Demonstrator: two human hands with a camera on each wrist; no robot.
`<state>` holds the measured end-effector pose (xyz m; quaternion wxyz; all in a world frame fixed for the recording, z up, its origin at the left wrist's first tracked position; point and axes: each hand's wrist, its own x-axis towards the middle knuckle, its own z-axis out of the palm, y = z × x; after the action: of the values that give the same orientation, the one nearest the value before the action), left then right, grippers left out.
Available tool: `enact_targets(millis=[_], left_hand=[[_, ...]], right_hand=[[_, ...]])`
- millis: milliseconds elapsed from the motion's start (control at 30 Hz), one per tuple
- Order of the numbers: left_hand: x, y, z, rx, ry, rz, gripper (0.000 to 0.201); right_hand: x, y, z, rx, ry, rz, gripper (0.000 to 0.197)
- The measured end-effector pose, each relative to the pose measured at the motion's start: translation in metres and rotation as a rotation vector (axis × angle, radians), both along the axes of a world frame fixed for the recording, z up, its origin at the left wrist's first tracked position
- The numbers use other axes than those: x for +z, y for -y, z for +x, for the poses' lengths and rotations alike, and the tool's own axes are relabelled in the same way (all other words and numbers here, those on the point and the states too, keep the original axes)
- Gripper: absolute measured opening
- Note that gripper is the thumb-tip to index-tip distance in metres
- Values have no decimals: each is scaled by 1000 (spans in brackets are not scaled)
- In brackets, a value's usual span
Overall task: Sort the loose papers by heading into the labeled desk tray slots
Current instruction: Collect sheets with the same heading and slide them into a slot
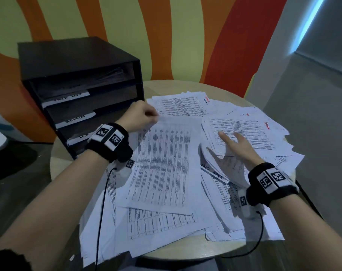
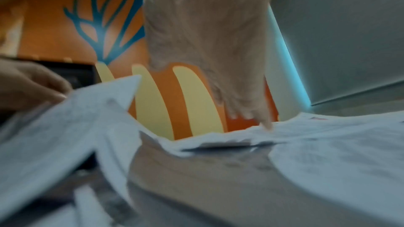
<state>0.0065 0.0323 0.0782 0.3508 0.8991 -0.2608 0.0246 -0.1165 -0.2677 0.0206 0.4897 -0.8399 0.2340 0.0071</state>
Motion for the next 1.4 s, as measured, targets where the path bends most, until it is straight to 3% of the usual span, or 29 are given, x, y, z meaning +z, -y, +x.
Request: enact_targets(millis=[67,133,233,300,367,467,600,700,833,1000,1133,1233,1400], left_hand=[[9,3,1,-22,12,-94,7],[16,9,-2,-27,23,-174,8],[22,10,-1,-36,27,-315,6],[20,2,4,-34,7,-373,6],[14,-13,10,17,5,-341,21],[-3,-35,11,123,-59,-148,40],[-35,-65,7,181,-308,201,41],[-51,-78,1,211,-393,297,39],[-54,-82,-6,238,-446,298,32],[-56,-79,1,263,-383,343,21],[-55,-69,4,268,-343,221,27],[-51,-43,4,202,-289,105,18],[-52,30,0,104,-516,-136,26]], right_hand=[[16,-23,-1,104,127,242,105],[24,-39,3,226,114,338,100],[32,-57,7,231,135,389,27],[37,-58,9,153,178,375,5],[40,-47,13,58,224,301,11],[39,-17,16,-70,240,203,20],[31,13,8,-155,190,190,12],[25,20,5,-175,144,181,7],[13,24,7,-185,101,191,22],[12,14,4,-145,43,177,17],[5,5,1,-75,-27,168,18],[3,4,-3,-81,-59,142,11],[5,33,-17,-212,-94,38,11]])
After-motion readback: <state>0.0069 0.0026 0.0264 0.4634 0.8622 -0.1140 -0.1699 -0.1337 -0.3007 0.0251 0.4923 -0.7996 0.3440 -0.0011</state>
